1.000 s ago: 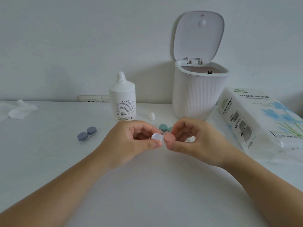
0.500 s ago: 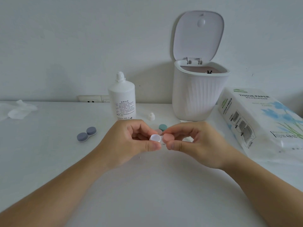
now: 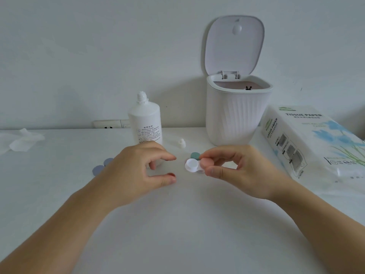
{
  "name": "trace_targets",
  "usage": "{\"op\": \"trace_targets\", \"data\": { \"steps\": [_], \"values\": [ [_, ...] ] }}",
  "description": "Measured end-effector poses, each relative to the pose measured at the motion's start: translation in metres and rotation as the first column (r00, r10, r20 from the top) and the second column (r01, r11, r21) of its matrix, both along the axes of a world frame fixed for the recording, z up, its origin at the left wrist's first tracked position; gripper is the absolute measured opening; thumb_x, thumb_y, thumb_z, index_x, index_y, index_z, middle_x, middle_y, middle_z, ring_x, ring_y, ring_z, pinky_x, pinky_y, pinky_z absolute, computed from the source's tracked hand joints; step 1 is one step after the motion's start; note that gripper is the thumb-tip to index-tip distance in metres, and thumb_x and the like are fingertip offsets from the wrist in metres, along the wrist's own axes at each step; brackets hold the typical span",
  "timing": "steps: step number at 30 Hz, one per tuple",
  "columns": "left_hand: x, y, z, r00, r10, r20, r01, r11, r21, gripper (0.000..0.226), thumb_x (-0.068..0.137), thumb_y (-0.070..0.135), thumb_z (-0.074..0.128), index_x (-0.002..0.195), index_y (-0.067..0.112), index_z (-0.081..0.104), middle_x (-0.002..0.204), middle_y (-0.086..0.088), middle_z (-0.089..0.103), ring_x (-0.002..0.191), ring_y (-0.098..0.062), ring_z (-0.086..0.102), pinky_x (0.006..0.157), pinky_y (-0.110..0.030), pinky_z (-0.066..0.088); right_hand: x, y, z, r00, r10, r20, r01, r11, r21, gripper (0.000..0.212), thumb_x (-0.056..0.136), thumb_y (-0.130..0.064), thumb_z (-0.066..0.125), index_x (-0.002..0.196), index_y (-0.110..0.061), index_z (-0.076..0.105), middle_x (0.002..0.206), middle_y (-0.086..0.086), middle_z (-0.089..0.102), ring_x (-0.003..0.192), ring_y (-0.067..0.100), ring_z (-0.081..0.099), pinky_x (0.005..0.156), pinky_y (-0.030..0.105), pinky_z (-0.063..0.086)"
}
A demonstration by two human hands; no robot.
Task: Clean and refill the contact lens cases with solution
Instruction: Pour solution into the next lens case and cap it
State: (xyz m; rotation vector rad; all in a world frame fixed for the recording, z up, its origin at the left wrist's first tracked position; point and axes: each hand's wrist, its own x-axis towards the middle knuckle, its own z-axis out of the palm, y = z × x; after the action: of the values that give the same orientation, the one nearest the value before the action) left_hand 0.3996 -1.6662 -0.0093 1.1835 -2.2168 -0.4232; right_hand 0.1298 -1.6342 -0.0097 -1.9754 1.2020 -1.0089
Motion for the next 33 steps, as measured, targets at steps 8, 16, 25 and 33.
{"op": "trace_targets", "data": {
  "steps": [8, 16, 25, 33],
  "values": [
    [-0.010, 0.002, -0.007, 0.966, 0.031, 0.259, -0.033, 0.999, 0.005, 0.027, 0.087, 0.057, 0.065, 0.113, 0.049, 0.065, 0.101, 0.055, 0.041, 0.094, 0.018, 0.050, 0.067, -0.002, 0.034, -0.001, -0.002, -0.004, 0.999, 0.024, -0.036, -0.024, 1.000, 0.009, 0.011, 0.088, -0.021, 0.078, 0.097, -0.027, 0.077, 0.094, -0.021, 0.075, 0.084, 0.002, 0.070, 0.082, 0.010, 0.049],
    [-0.011, -0.003, -0.012, 0.971, -0.067, 0.228, 0.054, 0.997, 0.062, 0.029, 0.097, 0.035, 0.060, 0.123, 0.047, 0.063, 0.094, 0.033, 0.052, 0.096, 0.010, 0.051, 0.074, -0.005, 0.033, -0.002, -0.003, -0.005, 0.998, 0.037, -0.056, -0.037, 0.999, 0.003, 0.013, 0.087, -0.024, 0.078, 0.098, -0.031, 0.075, 0.091, -0.015, 0.075, 0.085, 0.005, 0.069, 0.082, 0.010, 0.049],
    [-0.011, -0.006, -0.013, 0.942, -0.070, -0.329, 0.097, 0.993, 0.067, 0.014, 0.088, 0.055, 0.066, 0.096, 0.043, 0.069, 0.079, 0.021, 0.064, 0.060, -0.003, 0.051, 0.058, -0.011, 0.040, -0.002, -0.003, -0.004, 0.997, 0.048, -0.054, -0.046, 0.998, 0.030, 0.010, 0.089, -0.024, 0.077, 0.098, -0.026, 0.077, 0.091, -0.025, 0.074, 0.083, 0.002, 0.069, 0.079, 0.007, 0.047],
    [-0.022, 0.002, -0.013, 0.825, -0.102, -0.555, 0.213, 0.967, 0.140, 0.031, 0.070, 0.049, 0.083, 0.087, 0.030, 0.065, 0.089, 0.007, 0.075, 0.061, -0.019, 0.051, 0.058, -0.037, 0.047, 0.001, -0.001, -0.004, 0.996, 0.063, -0.067, -0.061, 0.998, 0.024, 0.011, 0.090, -0.025, 0.077, 0.100, -0.030, 0.077, 0.095, -0.029, 0.073, 0.083, 0.006, 0.069, 0.079, 0.010, 0.049]
  ]
}}
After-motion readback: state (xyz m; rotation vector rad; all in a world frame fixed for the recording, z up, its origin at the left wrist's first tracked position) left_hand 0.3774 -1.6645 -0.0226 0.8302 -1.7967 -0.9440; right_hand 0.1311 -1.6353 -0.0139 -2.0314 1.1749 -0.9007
